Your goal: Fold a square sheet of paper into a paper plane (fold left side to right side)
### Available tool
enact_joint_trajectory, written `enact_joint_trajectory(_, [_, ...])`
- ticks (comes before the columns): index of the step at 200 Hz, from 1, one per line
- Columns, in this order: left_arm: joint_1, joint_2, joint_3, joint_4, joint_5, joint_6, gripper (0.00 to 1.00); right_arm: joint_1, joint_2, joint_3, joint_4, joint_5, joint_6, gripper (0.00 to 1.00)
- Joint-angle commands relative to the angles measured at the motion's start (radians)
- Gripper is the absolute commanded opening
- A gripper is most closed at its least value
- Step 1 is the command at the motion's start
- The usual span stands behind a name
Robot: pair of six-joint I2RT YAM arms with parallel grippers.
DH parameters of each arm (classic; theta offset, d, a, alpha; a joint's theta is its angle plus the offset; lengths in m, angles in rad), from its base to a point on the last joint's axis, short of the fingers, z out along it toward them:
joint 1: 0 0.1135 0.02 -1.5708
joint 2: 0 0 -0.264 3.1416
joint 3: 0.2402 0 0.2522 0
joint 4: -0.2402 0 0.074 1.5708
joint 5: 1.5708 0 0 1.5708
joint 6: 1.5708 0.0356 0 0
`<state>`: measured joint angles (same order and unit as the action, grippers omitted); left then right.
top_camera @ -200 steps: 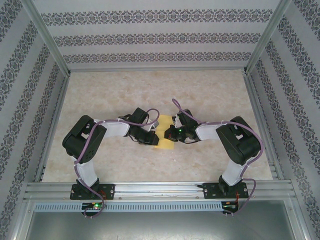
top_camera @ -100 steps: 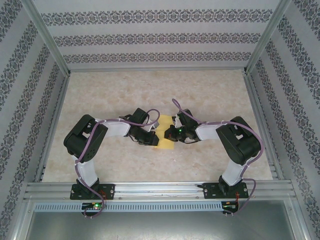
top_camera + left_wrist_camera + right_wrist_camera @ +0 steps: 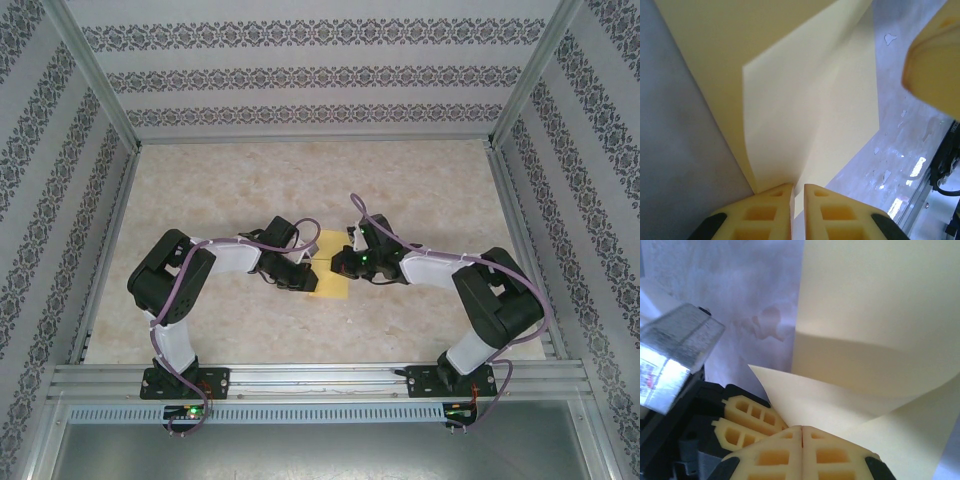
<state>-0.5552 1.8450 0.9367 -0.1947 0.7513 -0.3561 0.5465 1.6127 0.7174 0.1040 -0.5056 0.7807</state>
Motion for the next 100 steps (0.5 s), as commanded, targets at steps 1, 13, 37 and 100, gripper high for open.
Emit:
enact_joint_trajectory(1, [-0.018,0.034,0.002,-0.061,-0.049,0.039,0.14,0.018,0.025,0.015,0.002,0.024,-0.002,0.00])
enact_joint_trajectory(13, [-0.020,0.038,0.004,-0.063,-0.046,0.042,0.14,0.029,0.039,0.031,-0.001,0.031,0.000,0.00])
enact_joint_trajectory(37, [-0.022,0.042,0.005,-0.059,-0.047,0.044,0.14,0.040,0.069,0.050,0.000,0.058,0.012,0.00])
enact_joint_trajectory(100, [-0.022,0.052,0.012,-0.074,-0.056,0.055,0.13,0.058,0.120,0.083,0.000,0.105,0.014,0.00])
